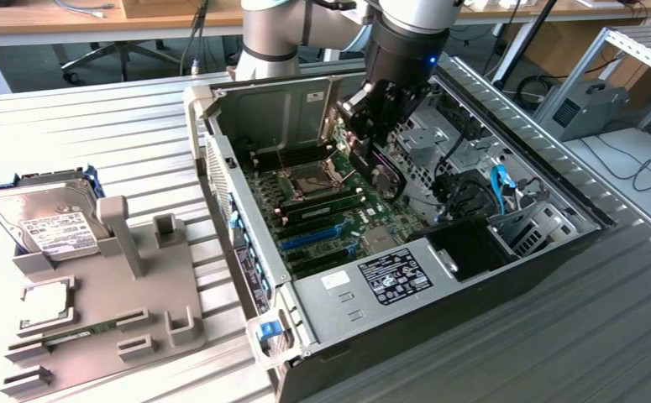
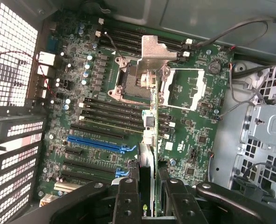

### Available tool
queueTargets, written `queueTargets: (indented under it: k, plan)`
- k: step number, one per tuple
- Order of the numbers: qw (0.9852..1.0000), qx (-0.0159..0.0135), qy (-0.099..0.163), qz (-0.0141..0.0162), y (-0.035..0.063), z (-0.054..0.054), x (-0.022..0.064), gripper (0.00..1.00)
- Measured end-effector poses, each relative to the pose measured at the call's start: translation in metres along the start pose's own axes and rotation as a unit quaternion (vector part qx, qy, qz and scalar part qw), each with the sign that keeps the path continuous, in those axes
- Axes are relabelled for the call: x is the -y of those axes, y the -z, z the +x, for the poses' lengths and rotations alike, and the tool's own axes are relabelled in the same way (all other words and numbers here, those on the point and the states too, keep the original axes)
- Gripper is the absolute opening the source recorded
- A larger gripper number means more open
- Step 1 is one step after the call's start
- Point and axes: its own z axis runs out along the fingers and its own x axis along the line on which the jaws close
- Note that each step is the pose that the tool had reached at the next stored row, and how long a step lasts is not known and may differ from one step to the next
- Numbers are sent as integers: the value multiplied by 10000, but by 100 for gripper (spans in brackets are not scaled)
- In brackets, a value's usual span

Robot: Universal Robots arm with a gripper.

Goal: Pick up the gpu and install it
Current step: 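Insert the gpu into the slot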

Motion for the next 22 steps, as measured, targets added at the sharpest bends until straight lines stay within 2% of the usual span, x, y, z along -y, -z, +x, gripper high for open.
queueTargets:
  k: [22]
  plan:
    - [9999, -5, 154, -4, 0, 0, 0, 26]
